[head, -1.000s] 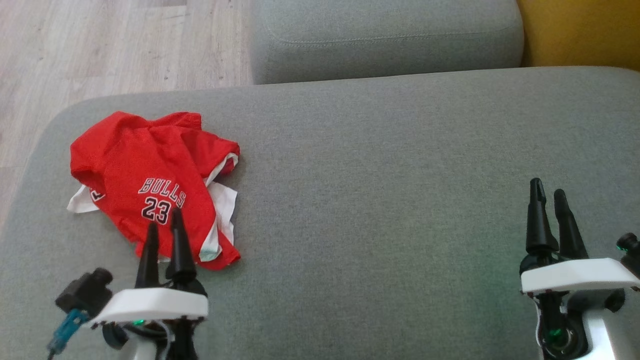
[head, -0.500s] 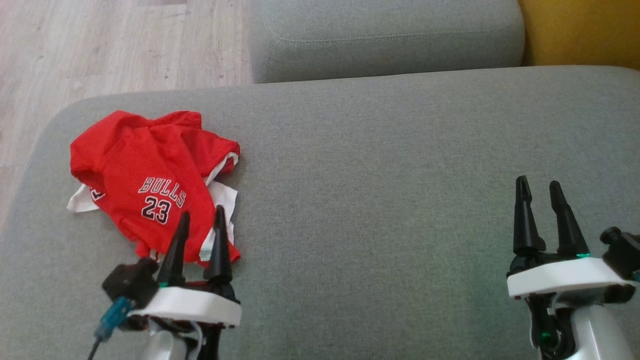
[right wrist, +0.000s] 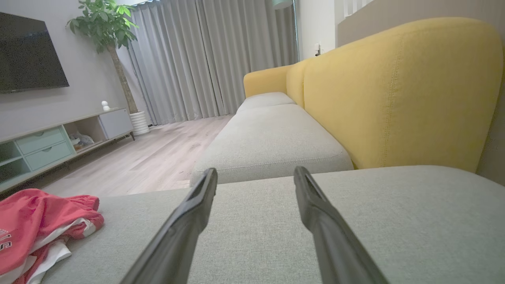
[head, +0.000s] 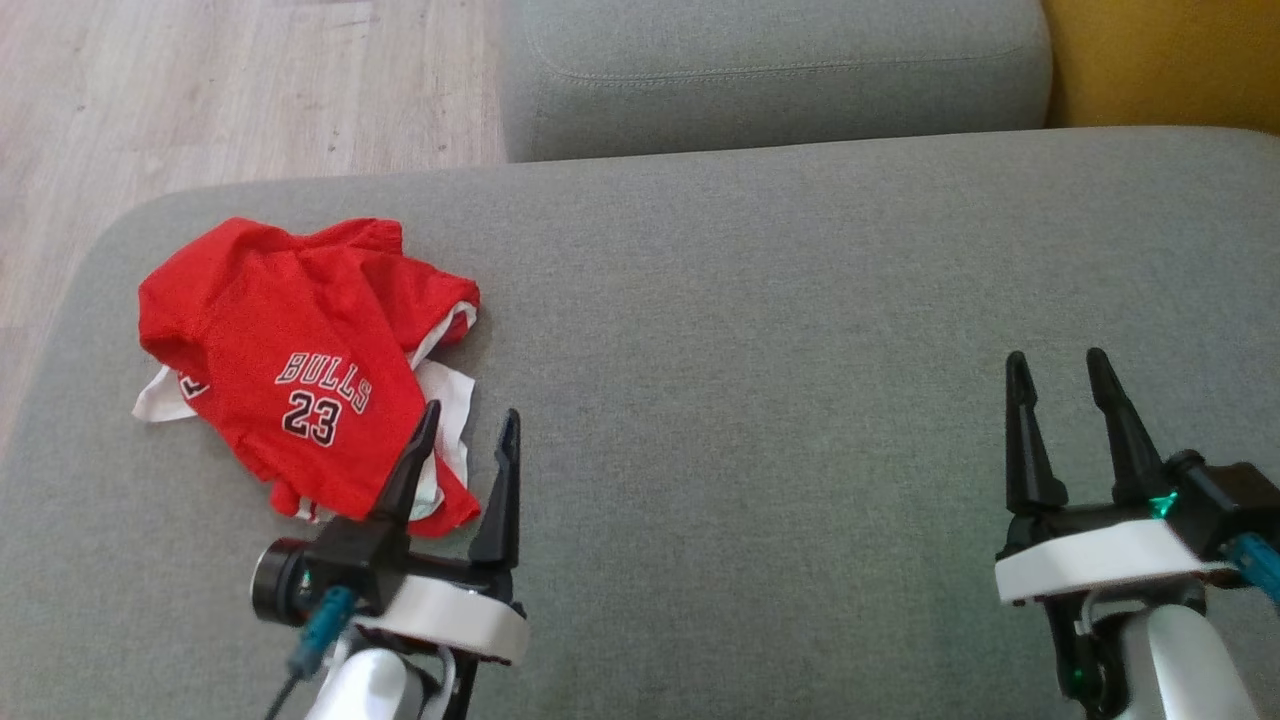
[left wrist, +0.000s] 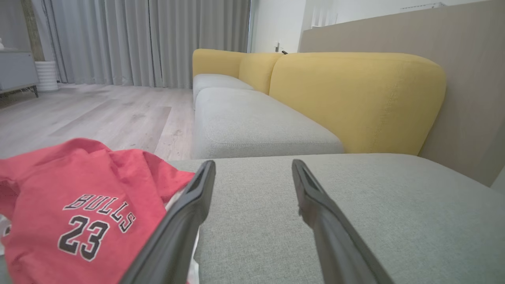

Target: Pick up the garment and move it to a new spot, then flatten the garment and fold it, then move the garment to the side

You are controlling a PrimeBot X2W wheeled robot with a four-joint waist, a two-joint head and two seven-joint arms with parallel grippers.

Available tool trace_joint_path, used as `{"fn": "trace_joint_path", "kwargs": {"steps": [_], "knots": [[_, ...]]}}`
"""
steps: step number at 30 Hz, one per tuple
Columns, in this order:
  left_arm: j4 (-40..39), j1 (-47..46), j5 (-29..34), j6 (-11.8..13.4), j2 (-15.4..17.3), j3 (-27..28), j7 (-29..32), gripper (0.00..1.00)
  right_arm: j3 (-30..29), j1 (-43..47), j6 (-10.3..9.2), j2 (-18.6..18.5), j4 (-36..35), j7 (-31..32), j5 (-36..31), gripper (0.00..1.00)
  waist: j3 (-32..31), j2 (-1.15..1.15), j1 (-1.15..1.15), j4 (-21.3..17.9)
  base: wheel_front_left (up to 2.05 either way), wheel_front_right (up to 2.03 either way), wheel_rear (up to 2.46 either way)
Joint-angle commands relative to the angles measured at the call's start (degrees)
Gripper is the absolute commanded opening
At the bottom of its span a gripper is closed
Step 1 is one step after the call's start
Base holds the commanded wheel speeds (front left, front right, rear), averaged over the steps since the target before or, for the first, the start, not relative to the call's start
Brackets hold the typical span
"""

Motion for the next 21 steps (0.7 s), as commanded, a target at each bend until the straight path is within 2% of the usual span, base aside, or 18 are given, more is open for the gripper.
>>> {"fn": "trace_joint_path", "kwargs": {"steps": [1,14,17,21], "knots": [[-1.6,-3.4,2.4,0.8,1.2,0.1,-0.9,1.0,1.3,-1.8,-0.03,-0.4,-2.5,-1.0,-2.7,1.0,0.0,0.0,0.0,0.0,0.0,0.0,0.0],[0.2,-5.9,11.3,6.2,3.7,-6.7,-3.1,1.0,2.6,-1.5,-0.04,-0.5,-3.7,-3.2,-15.6,1.0,0.5,0.0,0.0,0.3,0.0,0.0,0.0],[-0.5,-5.6,10.1,7.1,2.9,-6.3,-3.6,1.0,2.9,-1.5,-0.04,-0.5,-3.9,-3.7,-17.5,1.0,0.6,0.0,0.0,0.3,0.0,0.0,0.0],[-2.0,-4.3,6.9,6.9,1.3,-3.2,-4.3,1.0,2.0,-1.3,-0.04,-0.5,-3.7,-4.3,-14.4,1.0,0.7,0.0,0.0,0.3,0.0,0.0,0.0]]}}
